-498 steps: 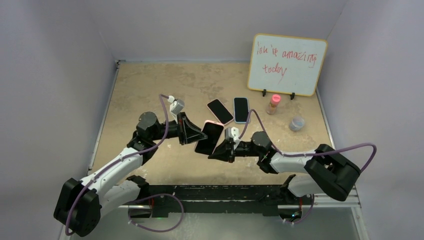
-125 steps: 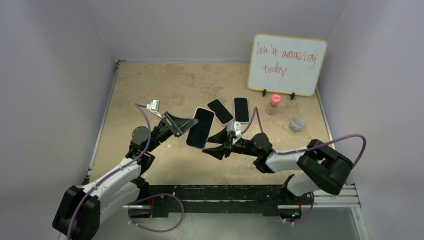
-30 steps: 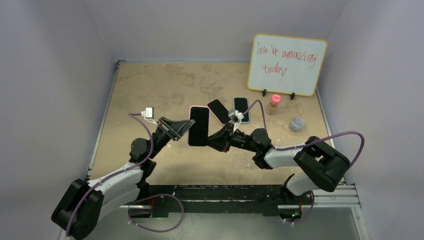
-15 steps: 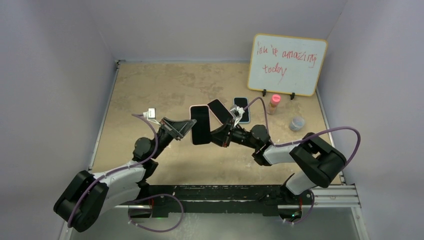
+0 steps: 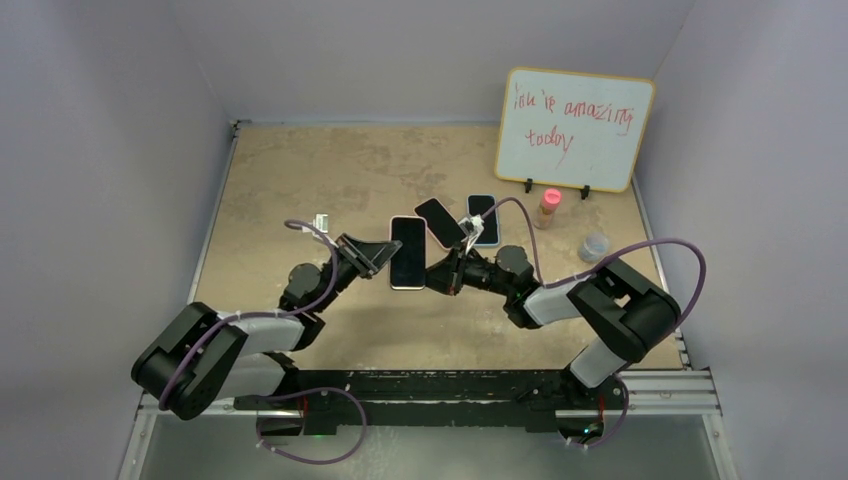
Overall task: Take the phone out of the phone case
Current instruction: Remove the phone case from the phone.
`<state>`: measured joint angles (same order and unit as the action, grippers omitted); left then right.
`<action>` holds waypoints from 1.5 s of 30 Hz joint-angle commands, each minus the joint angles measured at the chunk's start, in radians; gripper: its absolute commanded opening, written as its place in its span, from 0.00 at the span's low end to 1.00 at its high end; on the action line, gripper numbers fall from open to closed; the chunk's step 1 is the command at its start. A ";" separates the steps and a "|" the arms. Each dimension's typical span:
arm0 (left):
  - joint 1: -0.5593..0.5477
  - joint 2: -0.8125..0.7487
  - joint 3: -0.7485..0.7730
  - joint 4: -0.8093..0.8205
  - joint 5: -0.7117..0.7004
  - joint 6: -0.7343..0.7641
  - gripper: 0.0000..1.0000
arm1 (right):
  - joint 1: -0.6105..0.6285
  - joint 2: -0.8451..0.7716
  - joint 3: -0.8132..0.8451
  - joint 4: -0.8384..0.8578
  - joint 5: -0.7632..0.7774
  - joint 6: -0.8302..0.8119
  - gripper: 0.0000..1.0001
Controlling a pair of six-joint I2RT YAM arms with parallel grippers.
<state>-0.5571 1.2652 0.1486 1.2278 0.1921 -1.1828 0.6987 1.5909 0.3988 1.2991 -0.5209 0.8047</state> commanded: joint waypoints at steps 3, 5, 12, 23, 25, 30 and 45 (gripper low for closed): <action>-0.077 0.024 0.005 -0.369 0.146 0.219 0.29 | -0.036 0.025 0.049 0.448 0.188 0.055 0.00; -0.077 0.004 0.021 -0.457 0.082 0.281 0.41 | -0.039 0.030 0.038 0.403 0.187 0.070 0.00; -0.076 -0.094 0.128 -0.732 -0.090 0.450 0.58 | -0.043 0.018 -0.001 0.202 0.167 0.082 0.00; -0.152 -0.246 0.290 -1.141 -0.278 0.560 0.83 | -0.044 -0.011 0.018 -0.139 0.193 0.001 0.00; -0.203 -0.249 0.321 -1.180 -0.326 0.573 0.83 | -0.044 -0.033 0.032 -0.214 0.225 -0.042 0.00; -0.368 -0.178 0.421 -1.242 -0.495 0.640 0.84 | -0.044 -0.061 0.074 -0.381 0.264 -0.082 0.00; -0.566 0.154 0.655 -1.310 -0.742 0.817 0.65 | -0.043 -0.064 0.135 -0.512 0.224 -0.065 0.00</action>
<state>-1.1152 1.3880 0.7525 -0.0837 -0.4862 -0.4309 0.6598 1.5677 0.4789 0.7406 -0.2775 0.7380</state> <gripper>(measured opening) 0.676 0.142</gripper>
